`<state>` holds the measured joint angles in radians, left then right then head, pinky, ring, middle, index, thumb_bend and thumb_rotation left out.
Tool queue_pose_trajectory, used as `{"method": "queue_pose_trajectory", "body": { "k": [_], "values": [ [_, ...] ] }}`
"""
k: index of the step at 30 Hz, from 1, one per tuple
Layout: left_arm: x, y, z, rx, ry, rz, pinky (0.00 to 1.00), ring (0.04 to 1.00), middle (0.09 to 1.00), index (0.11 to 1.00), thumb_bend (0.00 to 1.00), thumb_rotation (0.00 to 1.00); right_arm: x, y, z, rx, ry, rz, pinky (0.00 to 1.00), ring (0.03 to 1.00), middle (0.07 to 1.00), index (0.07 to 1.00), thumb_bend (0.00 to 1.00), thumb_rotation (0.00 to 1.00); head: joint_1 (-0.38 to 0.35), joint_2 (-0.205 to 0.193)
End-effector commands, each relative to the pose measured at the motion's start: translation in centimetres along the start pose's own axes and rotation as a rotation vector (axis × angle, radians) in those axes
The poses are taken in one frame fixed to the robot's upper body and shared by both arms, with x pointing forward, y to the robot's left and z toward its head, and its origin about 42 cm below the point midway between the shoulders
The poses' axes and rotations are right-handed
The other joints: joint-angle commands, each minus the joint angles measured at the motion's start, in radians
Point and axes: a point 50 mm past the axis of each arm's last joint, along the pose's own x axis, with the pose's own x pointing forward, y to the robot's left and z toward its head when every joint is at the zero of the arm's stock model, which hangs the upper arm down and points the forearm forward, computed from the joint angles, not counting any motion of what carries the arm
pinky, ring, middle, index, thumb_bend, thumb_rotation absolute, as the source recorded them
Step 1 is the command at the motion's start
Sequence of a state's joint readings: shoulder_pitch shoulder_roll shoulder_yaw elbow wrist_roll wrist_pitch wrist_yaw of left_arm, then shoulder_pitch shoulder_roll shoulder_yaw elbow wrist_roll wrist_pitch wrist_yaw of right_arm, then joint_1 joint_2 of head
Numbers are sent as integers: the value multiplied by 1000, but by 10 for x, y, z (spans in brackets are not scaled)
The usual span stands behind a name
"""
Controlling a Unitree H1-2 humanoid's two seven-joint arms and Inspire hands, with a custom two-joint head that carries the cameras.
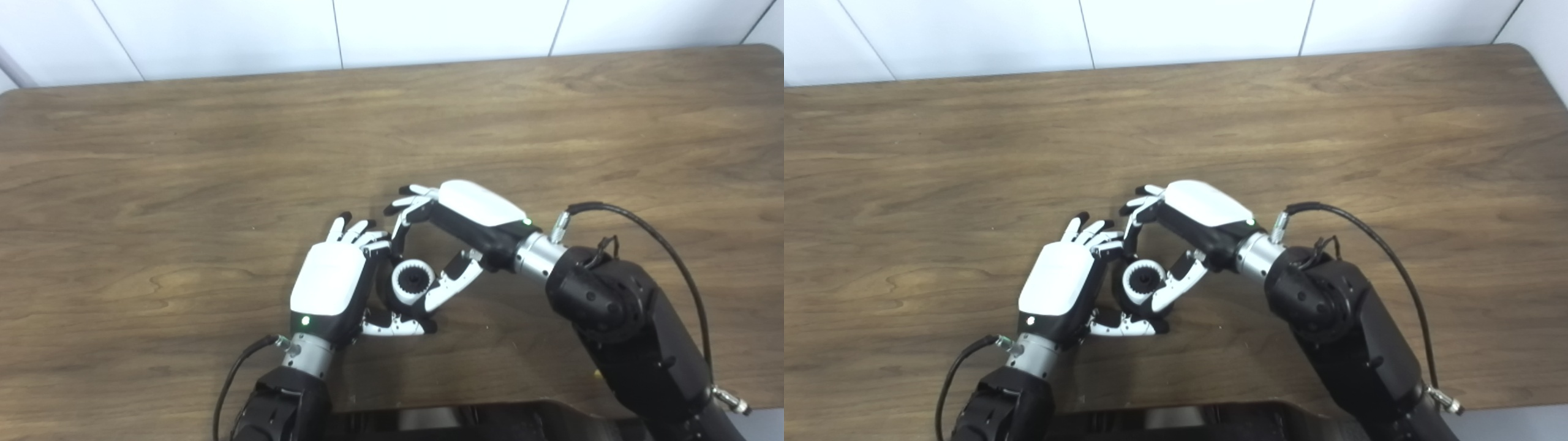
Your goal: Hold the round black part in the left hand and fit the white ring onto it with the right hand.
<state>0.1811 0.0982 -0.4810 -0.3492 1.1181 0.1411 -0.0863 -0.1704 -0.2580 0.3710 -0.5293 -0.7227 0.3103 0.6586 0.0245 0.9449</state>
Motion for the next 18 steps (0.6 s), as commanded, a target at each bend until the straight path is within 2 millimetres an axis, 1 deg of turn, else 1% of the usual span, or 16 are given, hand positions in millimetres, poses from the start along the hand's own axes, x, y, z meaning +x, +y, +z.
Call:
{"method": "queue_pose_trajectory", "body": {
  "k": [1,8,13,18],
  "values": [
    [-3,-5,-1,-2,1,-40,1000,899,780,483,521,55,0,-21,9,-12,-44,-100,923,948,846,566,957,247,0,-2],
    [-4,-4,-4,3,5,-43,1000,902,783,483,522,56,-5,-41,0,22,-17,-179,861,933,842,572,957,244,-1,-5],
    [-4,-5,-8,6,8,-41,1000,902,783,483,522,55,-11,-57,-8,39,12,-226,811,930,845,577,951,218,-7,-9],
    [-5,-4,-12,8,15,-39,1000,898,783,483,521,57,-15,-67,-14,32,45,-255,808,929,842,569,962,232,-11,-14]
  ]
}}
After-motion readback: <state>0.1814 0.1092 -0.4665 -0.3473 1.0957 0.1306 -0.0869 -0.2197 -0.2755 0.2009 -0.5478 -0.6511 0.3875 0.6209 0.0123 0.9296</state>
